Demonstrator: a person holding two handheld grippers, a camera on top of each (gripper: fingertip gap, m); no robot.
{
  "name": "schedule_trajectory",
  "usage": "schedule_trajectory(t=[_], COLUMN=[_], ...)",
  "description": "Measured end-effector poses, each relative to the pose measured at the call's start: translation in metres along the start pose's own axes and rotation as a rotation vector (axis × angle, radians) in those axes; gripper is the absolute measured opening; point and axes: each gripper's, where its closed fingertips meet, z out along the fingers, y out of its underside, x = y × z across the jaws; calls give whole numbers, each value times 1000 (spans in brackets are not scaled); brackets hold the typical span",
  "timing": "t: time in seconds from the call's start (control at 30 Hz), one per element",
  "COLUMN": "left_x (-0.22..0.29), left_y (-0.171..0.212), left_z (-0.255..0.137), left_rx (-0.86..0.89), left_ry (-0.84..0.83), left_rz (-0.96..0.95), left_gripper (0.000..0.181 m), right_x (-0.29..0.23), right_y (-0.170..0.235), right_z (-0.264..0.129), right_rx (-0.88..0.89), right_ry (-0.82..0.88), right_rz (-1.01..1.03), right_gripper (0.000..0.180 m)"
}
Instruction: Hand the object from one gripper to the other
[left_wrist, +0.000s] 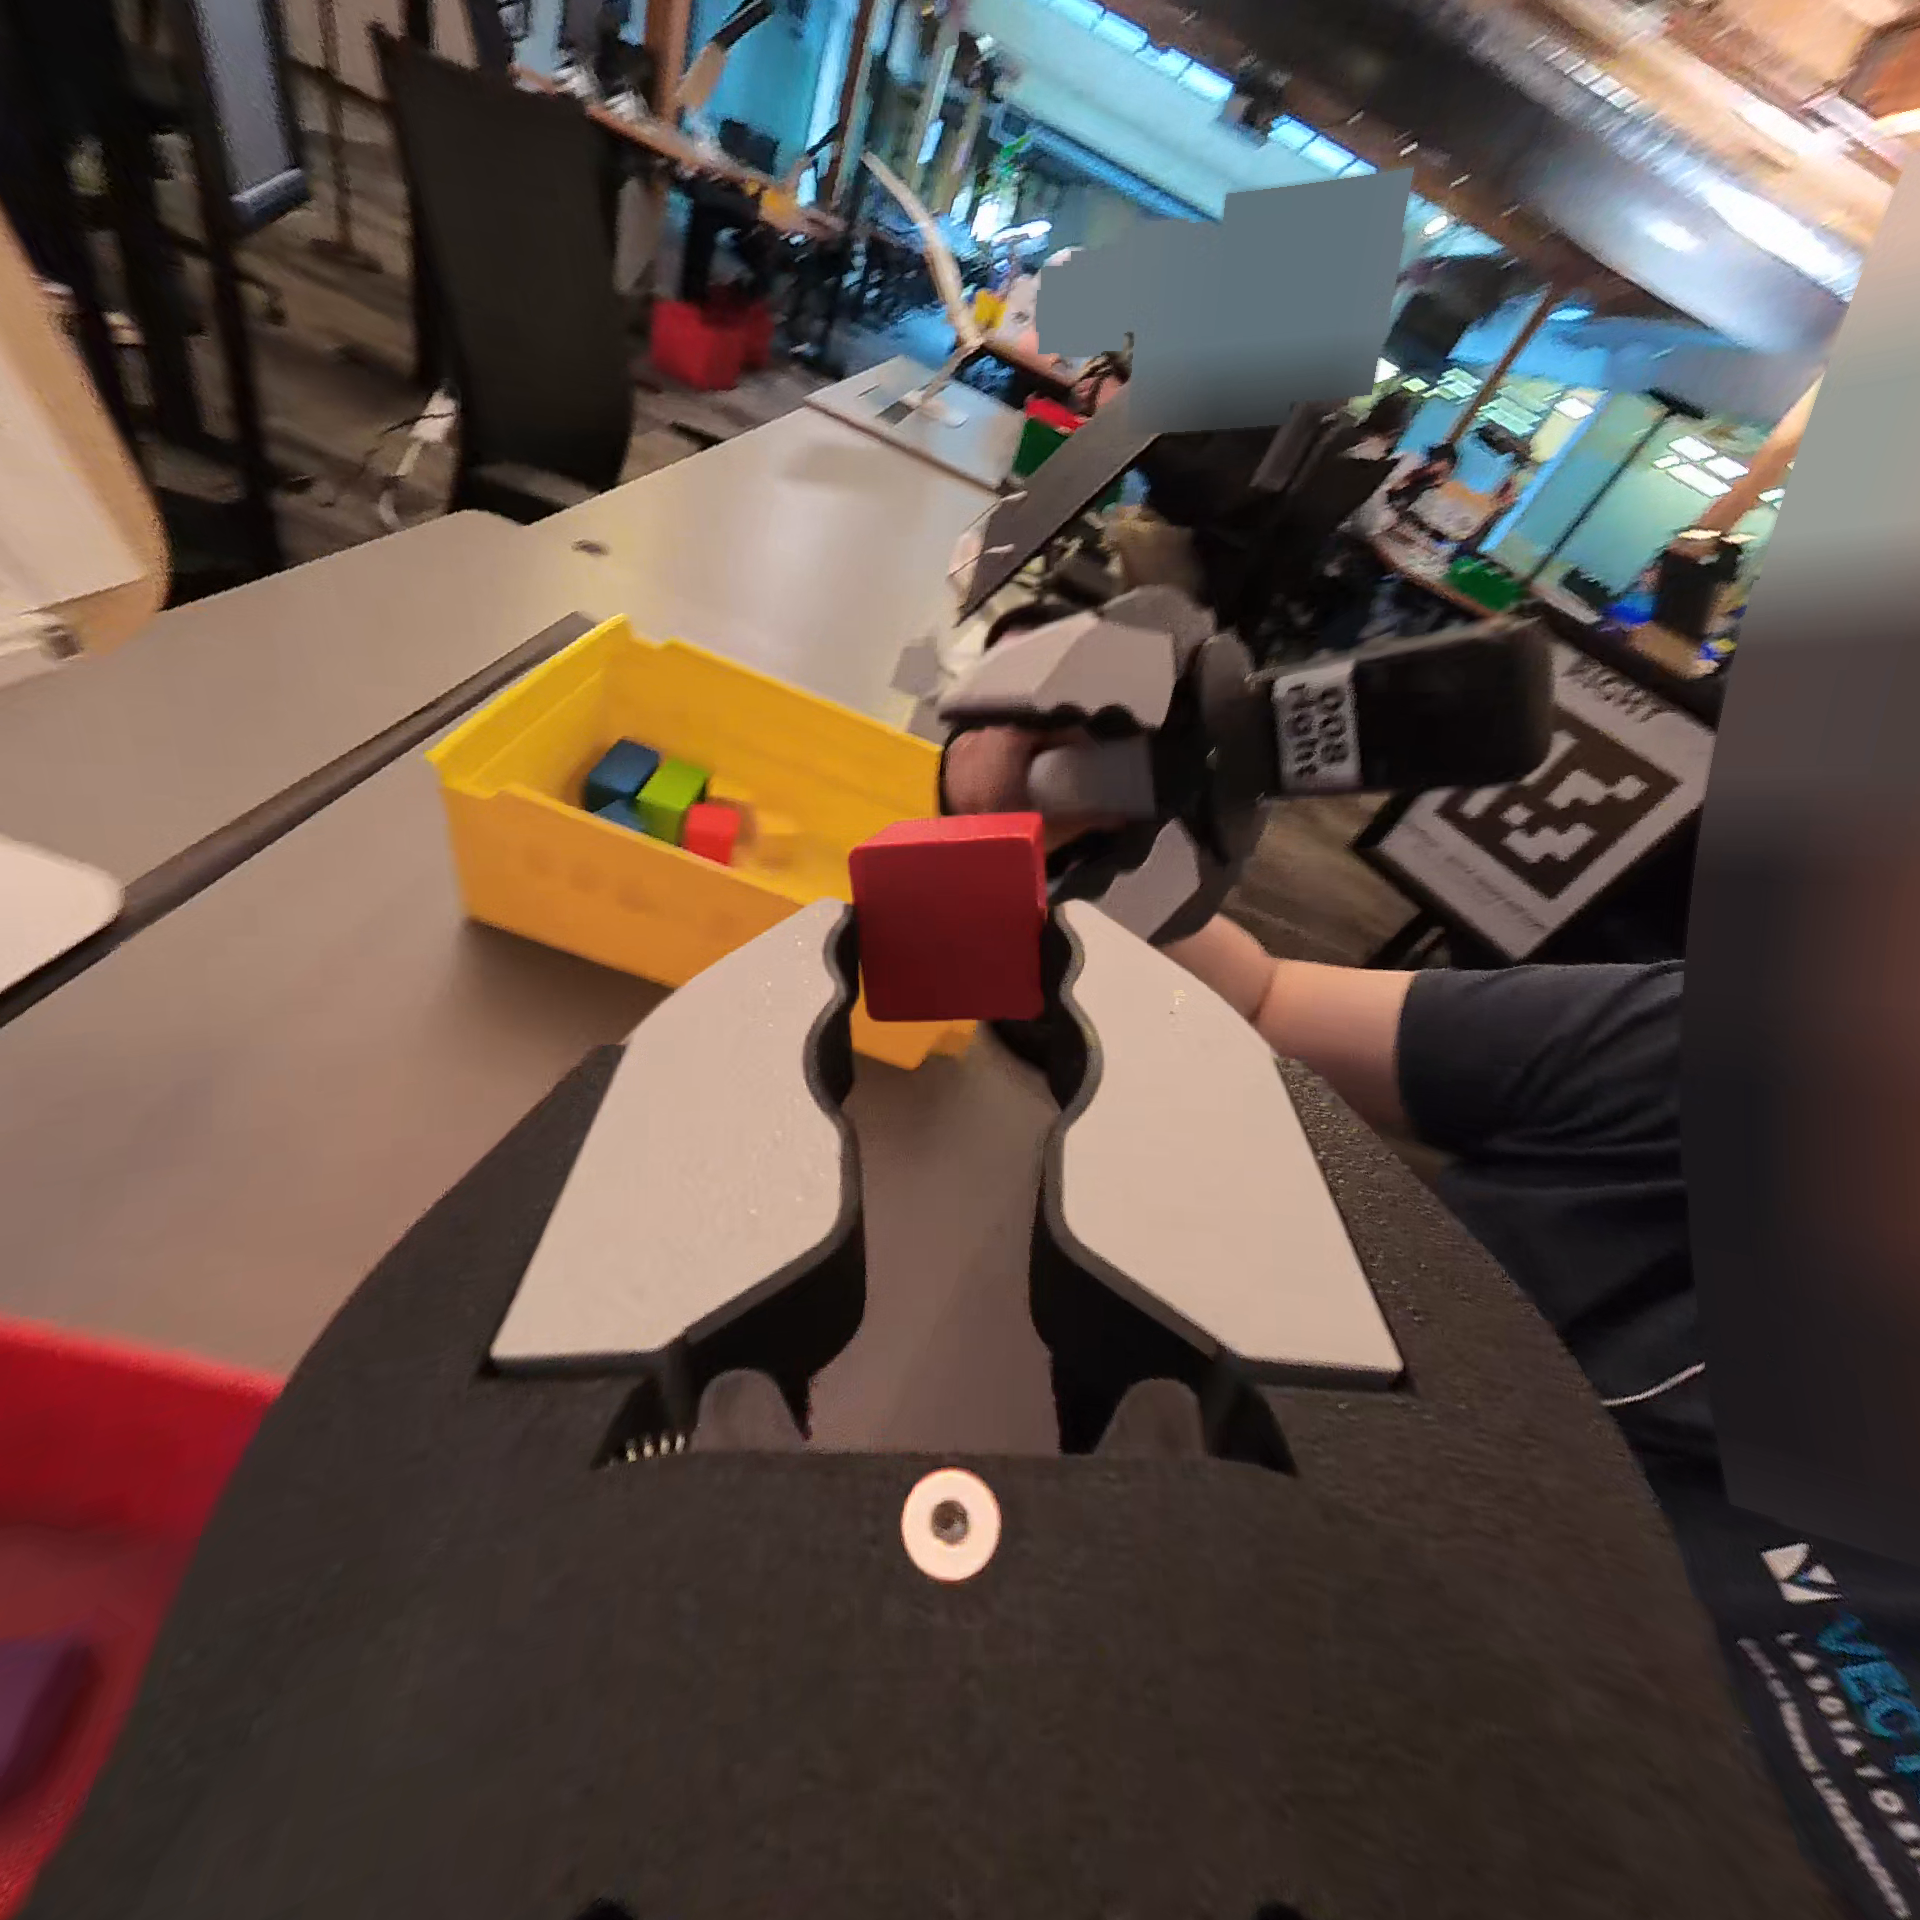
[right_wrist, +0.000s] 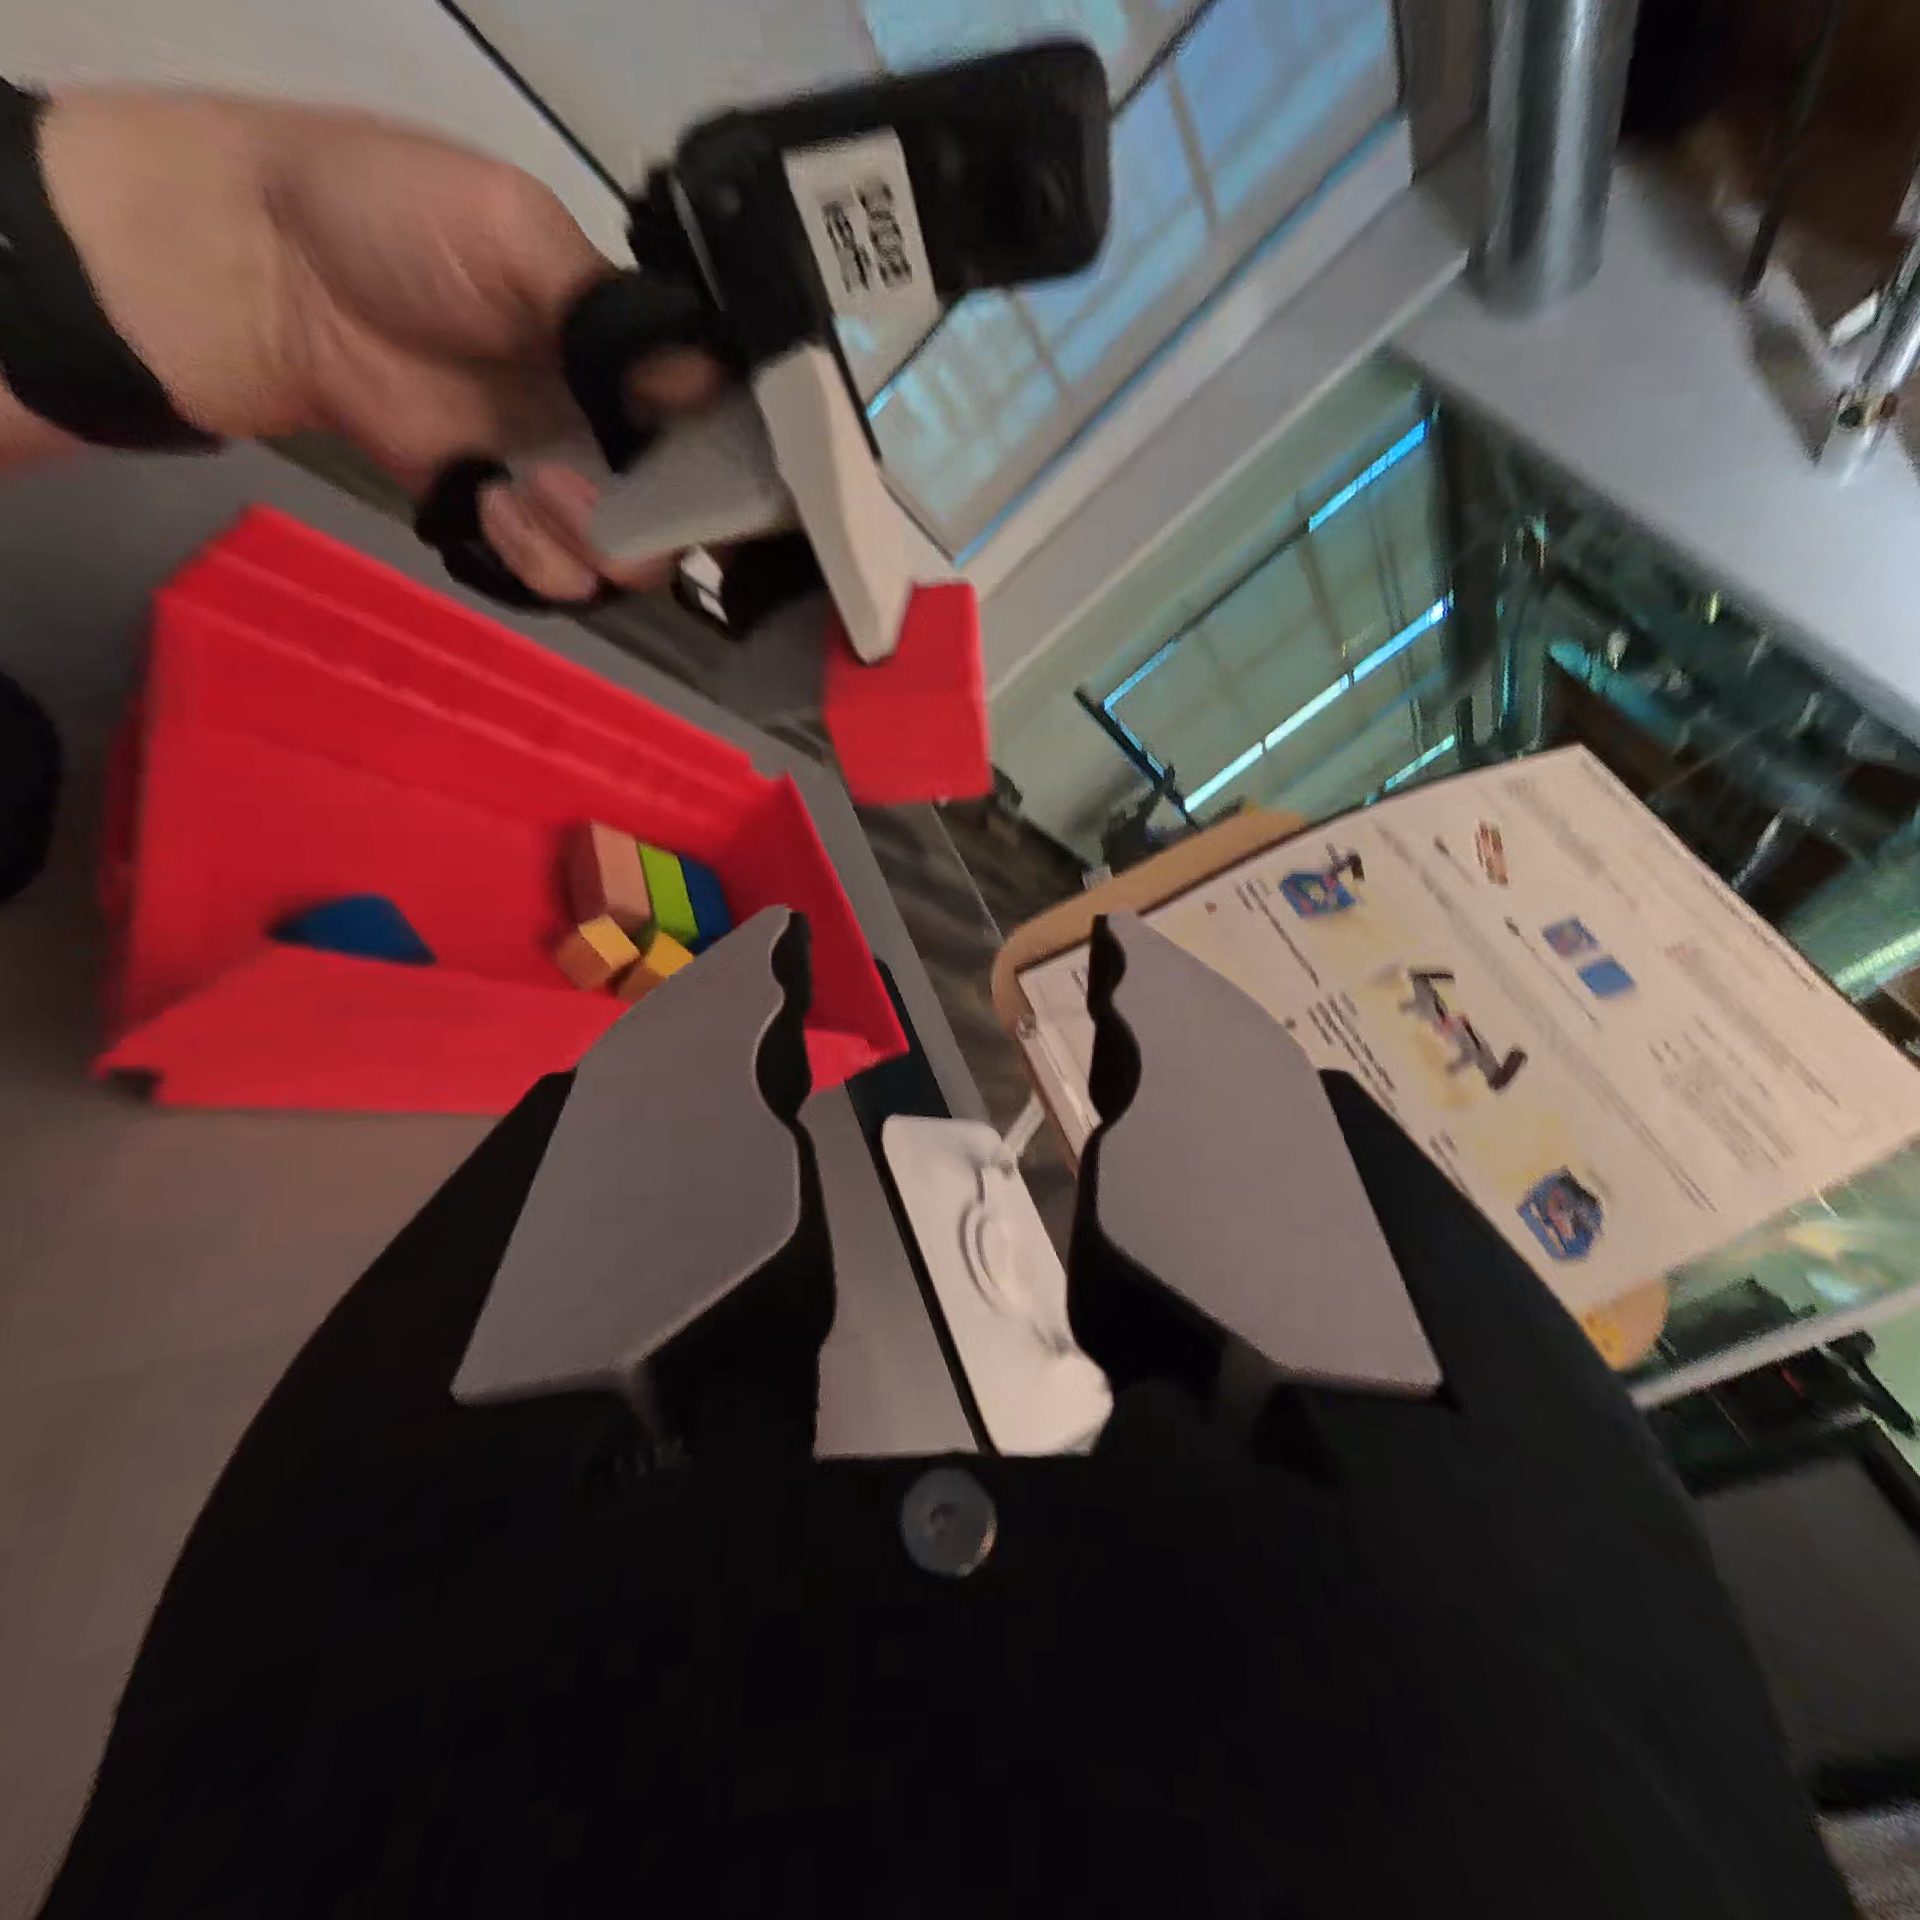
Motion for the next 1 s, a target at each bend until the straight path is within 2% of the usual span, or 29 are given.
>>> schedule_trajectory(t=[0.1,0.2,0.43,0.53,0.7,0.77,0.83,0.93,1.0], left_x=[16,19,28,30,21,8,-7,-19,-21], left_y=[-1,3,5,6,5,0,-3,-3,-4], left_z=[12,20,27,31,30,23,12,-3,-9], left_rx=[15,-8,-11,-10,2,31,43,29,28], left_ry=[98,106,176,203,191,119,23,-84,-115], left_rz=[-32,-33,-64,-73,-92,-84,-62,-29,-5], left_gripper=[33,33,34,33,39,48,49,49,49], right_x=[-10,-4,-10,-7,-7,7,31,51,46], right_y=[-8,-14,-25,-21,-15,-4,21,96,150], right_z=[2,-1,-3,0,-1,-7,-24,-72,-108], right_rx=[26,60,108,82,51,-21,-168,-542,-754], right_ry=[-15,43,34,63,-27,-34,-46,-120,-176], right_rz=[-20,-38,-40,-50,38,77,151,406,551], right_gripper=[46,46,42,33,33,33,33,33,33])
